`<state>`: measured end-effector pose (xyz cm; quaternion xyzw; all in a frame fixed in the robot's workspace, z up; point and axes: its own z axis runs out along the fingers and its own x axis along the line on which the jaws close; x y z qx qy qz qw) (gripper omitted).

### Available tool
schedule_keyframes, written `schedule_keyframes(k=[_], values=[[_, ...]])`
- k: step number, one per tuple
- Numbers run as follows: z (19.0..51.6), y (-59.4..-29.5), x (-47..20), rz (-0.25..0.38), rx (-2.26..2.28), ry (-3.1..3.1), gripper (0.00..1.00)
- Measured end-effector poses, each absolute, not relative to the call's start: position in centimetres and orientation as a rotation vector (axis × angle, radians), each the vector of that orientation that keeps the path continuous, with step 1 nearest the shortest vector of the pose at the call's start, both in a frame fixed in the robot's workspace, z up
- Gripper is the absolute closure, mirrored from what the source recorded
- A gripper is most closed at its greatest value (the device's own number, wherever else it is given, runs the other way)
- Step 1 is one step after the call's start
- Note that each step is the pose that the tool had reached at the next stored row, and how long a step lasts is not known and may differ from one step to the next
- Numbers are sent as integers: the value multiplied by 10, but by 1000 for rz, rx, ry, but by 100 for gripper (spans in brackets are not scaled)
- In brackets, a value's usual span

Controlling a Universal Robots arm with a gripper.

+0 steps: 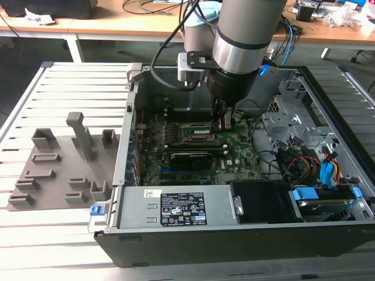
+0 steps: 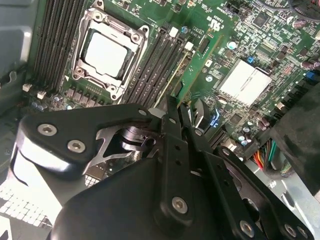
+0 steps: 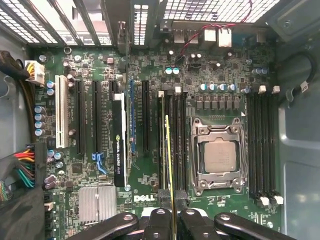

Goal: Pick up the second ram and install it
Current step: 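Insert the second ram into the second slot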

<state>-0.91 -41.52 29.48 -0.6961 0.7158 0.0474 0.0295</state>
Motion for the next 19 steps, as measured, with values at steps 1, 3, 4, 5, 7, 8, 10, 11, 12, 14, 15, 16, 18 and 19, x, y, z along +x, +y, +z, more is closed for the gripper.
schedule_keyframes(k=[1, 3, 4, 5, 7, 8, 10, 11, 12, 14, 15, 16, 18, 19], values=[[293, -415, -9, 146, -2147, 2207, 86], [291, -415, -9, 146, -2147, 2207, 86], [291, -415, -9, 146, -2147, 2207, 86], [290, -415, -9, 146, -2147, 2208, 86], [289, -415, -9, 146, -2146, 2208, 86], [289, -414, -9, 146, -2146, 2208, 86], [289, -411, -10, 146, -2147, 2207, 86], [289, -409, -11, 146, -2146, 2208, 86], [289, -406, -12, 146, -2146, 2208, 86], [289, -403, -13, 146, -2146, 2208, 86], [289, -400, -13, 146, -2146, 2207, 86], [289, -398, -14, 146, -2147, 2208, 86], [287, -396, -15, 146, -2146, 2207, 86], [287, -396, -15, 146, -2147, 2207, 86]])
